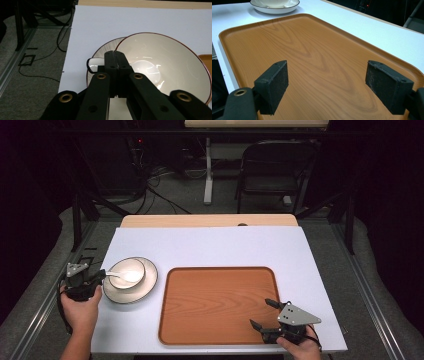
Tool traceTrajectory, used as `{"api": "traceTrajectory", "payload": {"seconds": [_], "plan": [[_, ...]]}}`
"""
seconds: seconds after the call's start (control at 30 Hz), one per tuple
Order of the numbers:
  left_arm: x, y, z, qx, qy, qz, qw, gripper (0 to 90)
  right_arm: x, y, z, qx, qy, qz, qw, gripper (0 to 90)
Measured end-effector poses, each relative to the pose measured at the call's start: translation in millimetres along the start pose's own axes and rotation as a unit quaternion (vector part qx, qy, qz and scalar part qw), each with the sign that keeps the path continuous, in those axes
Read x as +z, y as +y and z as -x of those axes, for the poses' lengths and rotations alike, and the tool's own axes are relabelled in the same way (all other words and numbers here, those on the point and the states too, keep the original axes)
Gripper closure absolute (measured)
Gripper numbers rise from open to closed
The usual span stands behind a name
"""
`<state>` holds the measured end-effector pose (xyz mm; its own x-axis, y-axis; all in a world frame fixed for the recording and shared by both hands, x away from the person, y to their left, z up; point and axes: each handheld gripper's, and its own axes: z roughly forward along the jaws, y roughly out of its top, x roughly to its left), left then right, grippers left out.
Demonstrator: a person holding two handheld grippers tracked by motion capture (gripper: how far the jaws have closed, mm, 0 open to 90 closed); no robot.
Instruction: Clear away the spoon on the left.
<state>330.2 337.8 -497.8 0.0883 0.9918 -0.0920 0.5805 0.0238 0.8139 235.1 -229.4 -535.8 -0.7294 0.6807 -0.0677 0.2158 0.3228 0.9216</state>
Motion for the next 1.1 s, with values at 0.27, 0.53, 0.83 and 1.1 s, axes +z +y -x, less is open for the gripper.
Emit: {"api": "traceTrajectory", "payload": {"seconds": [0.27, 0.53, 0.83, 1.1], "plan": [[-0.5, 2.7, -3.8, -0.039, -0.009, 0.008, 0.9992, 80.8, 0.1, -0.1, 0.0, 0.001, 0.0, 0.0, 1.0, 18.3], [-2.8, 4.3, -9.9, -0.108, -0.028, 0.018, 0.9936, 53.6, 0.4, 0.0, -0.3, 0.001, 0.001, 0.0, 1.0, 18.3], [5.9, -1.1, -12.9, -0.137, -0.036, 0.012, 0.9899, 43.7, 0.6, -0.1, -0.3, 0.001, 0.001, 0.0, 1.0, 18.3], [22.8, -7.5, -10.2, -0.143, -0.045, 0.003, 0.9886, 41.6, 0.6, -0.3, 0.1, 0.001, 0.001, 0.0, 1.0, 18.3]]}}
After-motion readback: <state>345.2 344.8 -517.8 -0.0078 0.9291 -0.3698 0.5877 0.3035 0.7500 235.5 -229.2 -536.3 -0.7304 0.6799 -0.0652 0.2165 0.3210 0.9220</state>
